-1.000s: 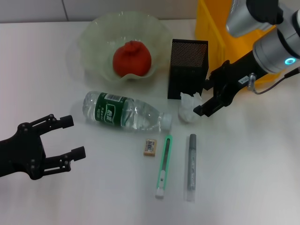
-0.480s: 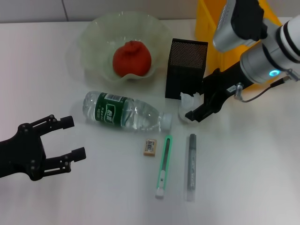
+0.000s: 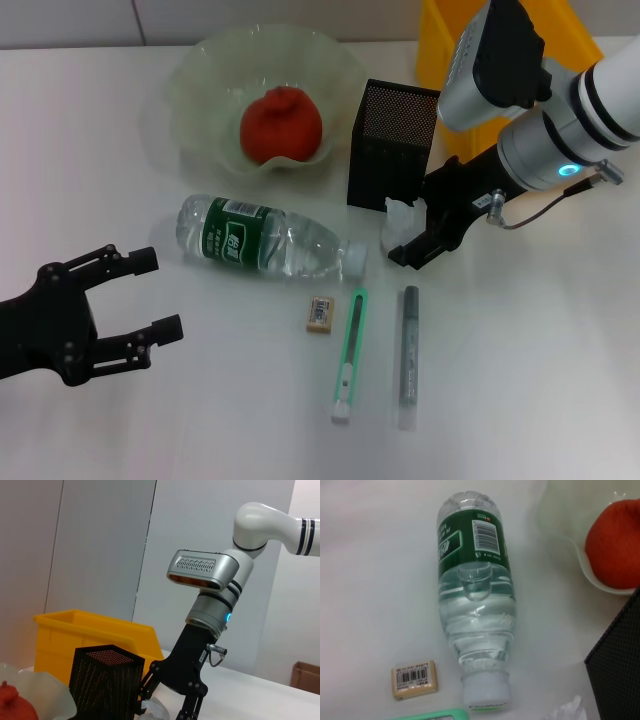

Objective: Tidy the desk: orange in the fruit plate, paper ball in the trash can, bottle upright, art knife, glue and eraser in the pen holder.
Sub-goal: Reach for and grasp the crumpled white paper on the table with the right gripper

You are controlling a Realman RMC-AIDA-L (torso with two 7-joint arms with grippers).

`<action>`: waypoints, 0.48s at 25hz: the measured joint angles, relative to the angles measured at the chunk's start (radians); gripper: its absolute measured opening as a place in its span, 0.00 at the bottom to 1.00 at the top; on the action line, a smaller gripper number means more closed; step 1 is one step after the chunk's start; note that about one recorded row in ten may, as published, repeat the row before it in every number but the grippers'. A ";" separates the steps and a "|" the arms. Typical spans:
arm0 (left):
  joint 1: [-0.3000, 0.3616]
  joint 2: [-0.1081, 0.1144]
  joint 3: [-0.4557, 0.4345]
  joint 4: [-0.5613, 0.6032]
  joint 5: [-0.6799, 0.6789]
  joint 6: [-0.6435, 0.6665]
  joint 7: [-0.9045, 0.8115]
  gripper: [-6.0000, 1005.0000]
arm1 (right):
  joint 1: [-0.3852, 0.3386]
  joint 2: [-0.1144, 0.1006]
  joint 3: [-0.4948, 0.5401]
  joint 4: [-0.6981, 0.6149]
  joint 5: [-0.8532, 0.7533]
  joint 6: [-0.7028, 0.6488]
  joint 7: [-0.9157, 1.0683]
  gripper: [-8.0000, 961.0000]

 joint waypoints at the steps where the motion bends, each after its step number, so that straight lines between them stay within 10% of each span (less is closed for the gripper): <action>1: 0.000 0.000 0.000 0.000 0.000 0.000 0.000 0.85 | -0.001 0.000 0.000 0.000 0.000 0.000 0.000 0.79; 12: -0.001 0.001 -0.007 0.000 0.000 0.002 0.000 0.85 | 0.000 0.000 -0.001 0.000 0.001 0.001 0.000 0.79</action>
